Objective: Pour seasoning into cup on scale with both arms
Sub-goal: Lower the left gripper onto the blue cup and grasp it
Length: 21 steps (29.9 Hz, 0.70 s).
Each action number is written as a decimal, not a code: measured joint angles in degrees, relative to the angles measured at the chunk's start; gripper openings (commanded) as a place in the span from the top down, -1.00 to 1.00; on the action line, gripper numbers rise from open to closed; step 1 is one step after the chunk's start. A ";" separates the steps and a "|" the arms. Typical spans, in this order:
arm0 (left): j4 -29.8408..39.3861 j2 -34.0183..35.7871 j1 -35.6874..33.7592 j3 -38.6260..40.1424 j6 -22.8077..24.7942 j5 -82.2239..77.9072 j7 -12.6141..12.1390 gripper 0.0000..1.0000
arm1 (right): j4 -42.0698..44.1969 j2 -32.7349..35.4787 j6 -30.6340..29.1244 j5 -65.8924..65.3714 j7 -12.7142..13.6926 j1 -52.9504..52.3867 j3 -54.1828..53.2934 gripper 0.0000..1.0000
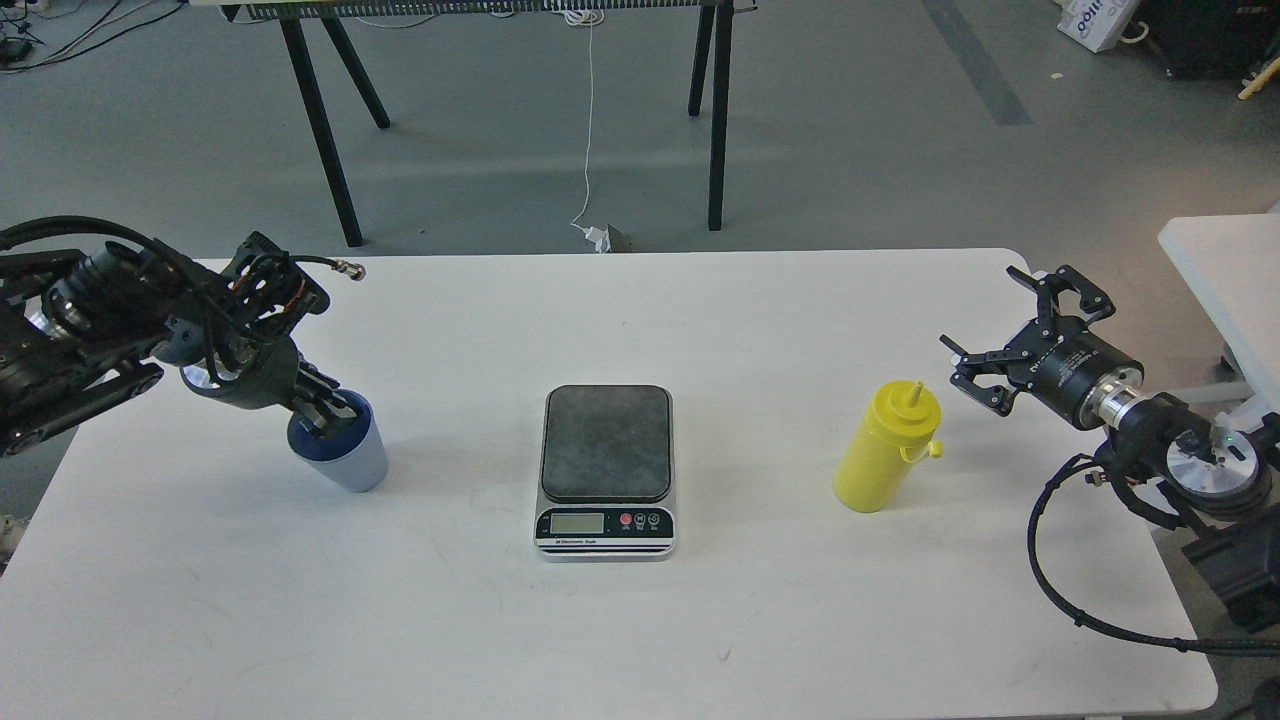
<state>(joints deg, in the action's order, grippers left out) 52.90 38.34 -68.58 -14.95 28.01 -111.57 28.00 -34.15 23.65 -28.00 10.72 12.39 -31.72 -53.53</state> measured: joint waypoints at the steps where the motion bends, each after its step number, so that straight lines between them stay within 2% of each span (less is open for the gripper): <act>1: 0.00 -0.05 0.05 0.06 0.00 0.06 0.00 0.37 | 0.02 0.00 0.00 0.00 0.00 0.06 0.00 -1.00; 9: 0.00 -0.10 0.28 -0.27 0.00 0.22 0.00 0.69 | 0.21 0.00 0.00 0.00 0.00 0.29 0.00 -1.00; 16: 0.01 -0.03 0.40 -0.89 0.00 0.22 0.00 0.74 | 0.23 0.00 0.00 0.00 0.00 0.34 0.00 -1.00; 17: 0.01 -0.02 0.40 -1.04 0.00 0.22 0.00 0.77 | 0.23 0.00 0.00 0.00 0.00 0.34 0.00 -1.00; 18: -0.01 -0.01 0.40 -1.12 0.00 0.22 0.00 0.89 | 0.23 0.00 0.00 0.00 0.00 0.34 0.00 -1.00; 21: -0.06 0.06 0.39 -1.21 0.00 0.22 0.00 0.94 | 0.23 0.00 0.00 0.00 -0.02 0.34 0.00 -1.00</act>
<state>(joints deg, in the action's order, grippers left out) 52.84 38.40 -68.19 -16.16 28.01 -111.35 28.00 -33.92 23.64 -28.00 10.72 12.37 -31.38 -53.53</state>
